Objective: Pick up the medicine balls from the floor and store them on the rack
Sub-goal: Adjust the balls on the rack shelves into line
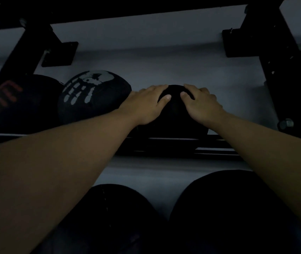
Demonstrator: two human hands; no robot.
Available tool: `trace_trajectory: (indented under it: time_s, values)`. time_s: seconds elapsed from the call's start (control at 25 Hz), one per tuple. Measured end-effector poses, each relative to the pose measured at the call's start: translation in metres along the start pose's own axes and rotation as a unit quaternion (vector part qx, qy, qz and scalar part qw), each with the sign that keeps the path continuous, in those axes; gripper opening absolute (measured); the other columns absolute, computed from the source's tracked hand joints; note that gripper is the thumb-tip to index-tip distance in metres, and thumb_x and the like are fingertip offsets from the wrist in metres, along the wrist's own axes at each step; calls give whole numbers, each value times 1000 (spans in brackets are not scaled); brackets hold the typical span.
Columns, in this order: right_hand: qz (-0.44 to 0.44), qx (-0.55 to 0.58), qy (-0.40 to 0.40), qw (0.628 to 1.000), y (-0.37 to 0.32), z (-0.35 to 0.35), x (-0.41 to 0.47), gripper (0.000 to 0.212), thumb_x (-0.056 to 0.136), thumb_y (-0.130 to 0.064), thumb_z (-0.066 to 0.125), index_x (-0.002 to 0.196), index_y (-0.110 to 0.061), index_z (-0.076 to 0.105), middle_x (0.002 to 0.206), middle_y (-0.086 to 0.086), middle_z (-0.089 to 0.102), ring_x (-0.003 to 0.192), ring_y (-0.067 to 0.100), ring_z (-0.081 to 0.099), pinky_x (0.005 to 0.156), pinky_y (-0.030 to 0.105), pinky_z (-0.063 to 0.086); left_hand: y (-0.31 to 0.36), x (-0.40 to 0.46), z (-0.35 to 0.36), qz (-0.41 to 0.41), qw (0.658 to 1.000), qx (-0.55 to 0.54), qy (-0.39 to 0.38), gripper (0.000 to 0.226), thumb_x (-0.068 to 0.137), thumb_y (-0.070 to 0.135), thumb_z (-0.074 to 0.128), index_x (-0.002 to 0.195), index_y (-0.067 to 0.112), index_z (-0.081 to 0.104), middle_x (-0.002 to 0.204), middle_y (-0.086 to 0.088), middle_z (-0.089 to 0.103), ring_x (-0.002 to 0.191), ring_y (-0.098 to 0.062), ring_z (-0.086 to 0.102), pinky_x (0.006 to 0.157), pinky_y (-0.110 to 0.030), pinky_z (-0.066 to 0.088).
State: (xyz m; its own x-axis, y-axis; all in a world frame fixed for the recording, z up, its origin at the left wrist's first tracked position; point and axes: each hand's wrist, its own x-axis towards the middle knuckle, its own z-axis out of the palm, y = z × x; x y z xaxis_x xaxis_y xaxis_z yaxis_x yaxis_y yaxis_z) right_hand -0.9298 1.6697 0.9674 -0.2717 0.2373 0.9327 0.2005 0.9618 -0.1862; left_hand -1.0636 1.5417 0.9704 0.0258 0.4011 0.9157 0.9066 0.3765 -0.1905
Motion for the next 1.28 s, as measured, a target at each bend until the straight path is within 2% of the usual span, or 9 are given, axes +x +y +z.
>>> trace_trajectory:
  time_s: [0.12,0.24,0.36,0.52,0.64,0.76,0.96,1.16,1.28]
  values:
    - [-39,-27,7,999,-19,1,3,49,106,-54,30,152,-41,43,161,9,36,147,36,32,120,56,25,-17,3,-24,18,998,61,-8,50,110,46,25,156,28,36,158,-5,48,141,-29,48,116,-46,31]
    - [-52,-32,-4,998,-48,10,5,47,104,-54,33,146,-39,51,156,10,41,144,39,34,120,56,23,-44,-5,-39,7,995,102,21,47,110,38,29,152,25,45,156,-6,51,140,-30,48,116,-47,32]
    - [-67,-53,5,996,-74,28,3,47,103,-54,37,144,-38,52,156,9,43,145,37,35,122,57,17,-80,-16,-56,-24,989,132,56,44,108,31,33,148,25,51,157,-5,48,143,-30,41,117,-47,28]
    - [-90,-41,-4,995,-125,58,0,48,103,-55,39,147,-37,48,156,9,41,146,35,35,123,55,20,-148,-35,-78,-78,990,106,44,49,109,37,31,155,26,40,164,-7,36,149,-33,34,122,-51,25]
    - [-106,-18,-17,994,-165,83,4,52,103,-55,42,152,-38,41,158,9,38,146,35,33,122,52,25,-187,-50,-87,-103,993,36,47,54,109,46,31,158,23,34,165,-12,34,149,-35,33,121,-49,28]
    - [-123,-23,-30,992,-196,111,3,59,103,-55,43,158,-39,32,165,7,27,151,33,25,125,51,21,-219,-63,-88,-83,996,-12,17,63,107,56,30,162,25,25,168,-12,30,152,-35,30,123,-48,28]
    - [-103,-59,-58,991,-196,121,1,69,102,-56,49,162,-41,20,173,7,7,158,32,7,127,45,11,-223,-69,-70,-50,994,-87,32,63,109,51,25,165,24,13,172,-10,18,155,-35,20,124,-49,22]
    - [-103,-57,-47,992,-199,127,0,68,103,-53,49,163,-40,19,174,9,6,160,30,4,128,43,8,-227,-71,-77,-43,996,-80,0,67,108,54,25,166,25,7,173,-7,12,157,-35,15,125,-48,18]
    - [-98,-57,-20,993,-204,127,-4,66,102,-50,51,161,-38,25,170,8,16,155,33,15,127,47,17,-241,-75,-89,-21,999,-35,-24,69,106,58,30,166,29,11,173,-7,17,156,-32,21,125,-48,21]
